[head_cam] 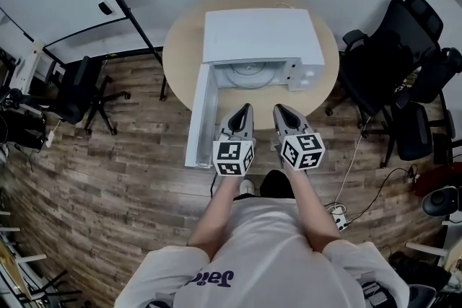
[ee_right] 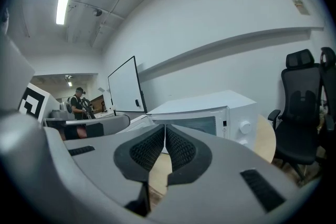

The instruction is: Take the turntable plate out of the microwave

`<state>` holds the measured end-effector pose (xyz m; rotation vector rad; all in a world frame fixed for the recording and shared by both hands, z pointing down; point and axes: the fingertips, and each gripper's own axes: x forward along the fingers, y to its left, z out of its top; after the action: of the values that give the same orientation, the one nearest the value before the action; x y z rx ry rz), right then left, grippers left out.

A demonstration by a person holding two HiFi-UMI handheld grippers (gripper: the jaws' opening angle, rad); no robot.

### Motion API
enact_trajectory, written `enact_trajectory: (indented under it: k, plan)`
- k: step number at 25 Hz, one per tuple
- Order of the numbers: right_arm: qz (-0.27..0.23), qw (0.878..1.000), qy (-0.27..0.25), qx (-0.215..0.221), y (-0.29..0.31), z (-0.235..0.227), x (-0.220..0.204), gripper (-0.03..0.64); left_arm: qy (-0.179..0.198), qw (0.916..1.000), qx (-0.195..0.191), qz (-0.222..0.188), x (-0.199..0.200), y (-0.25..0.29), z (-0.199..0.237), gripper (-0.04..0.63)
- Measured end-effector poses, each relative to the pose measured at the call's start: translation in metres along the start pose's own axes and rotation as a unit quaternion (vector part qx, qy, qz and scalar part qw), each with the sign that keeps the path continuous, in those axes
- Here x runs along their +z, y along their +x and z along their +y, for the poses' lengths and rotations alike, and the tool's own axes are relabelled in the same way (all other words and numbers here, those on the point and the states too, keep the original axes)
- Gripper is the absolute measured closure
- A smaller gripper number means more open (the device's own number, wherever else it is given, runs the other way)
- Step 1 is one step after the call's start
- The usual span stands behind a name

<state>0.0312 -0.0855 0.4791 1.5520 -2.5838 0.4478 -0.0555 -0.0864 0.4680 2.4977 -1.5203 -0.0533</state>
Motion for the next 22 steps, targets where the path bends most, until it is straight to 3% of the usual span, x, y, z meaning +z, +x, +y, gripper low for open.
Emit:
enact_trajectory:
  k: [6, 12, 16, 22]
  plan:
    - [0.018, 0.999, 0.032, 0.0, 0.021, -0.02, -0.02, 0.597, -0.035, 0.9989, 0.006, 0.03, -0.025, 0.027, 0.014, 0.58]
    - [0.037, 0.997, 0.068, 0.004, 0.059, -0.041, -0.035, 0.597, -0.127, 0.9891, 0.021, 0.071, -0.062, 0.062, 0.041, 0.58]
    - [0.046, 0.996, 0.071, 0.009, 0.076, -0.055, -0.035, 0.597, -0.139, 0.985, 0.03, 0.098, -0.079, 0.08, 0.054, 0.58]
    - [0.067, 0.995, 0.08, 0.011, 0.097, -0.072, -0.045, 0.597, -0.225, 0.9652, 0.036, 0.128, -0.121, 0.104, 0.068, 0.578]
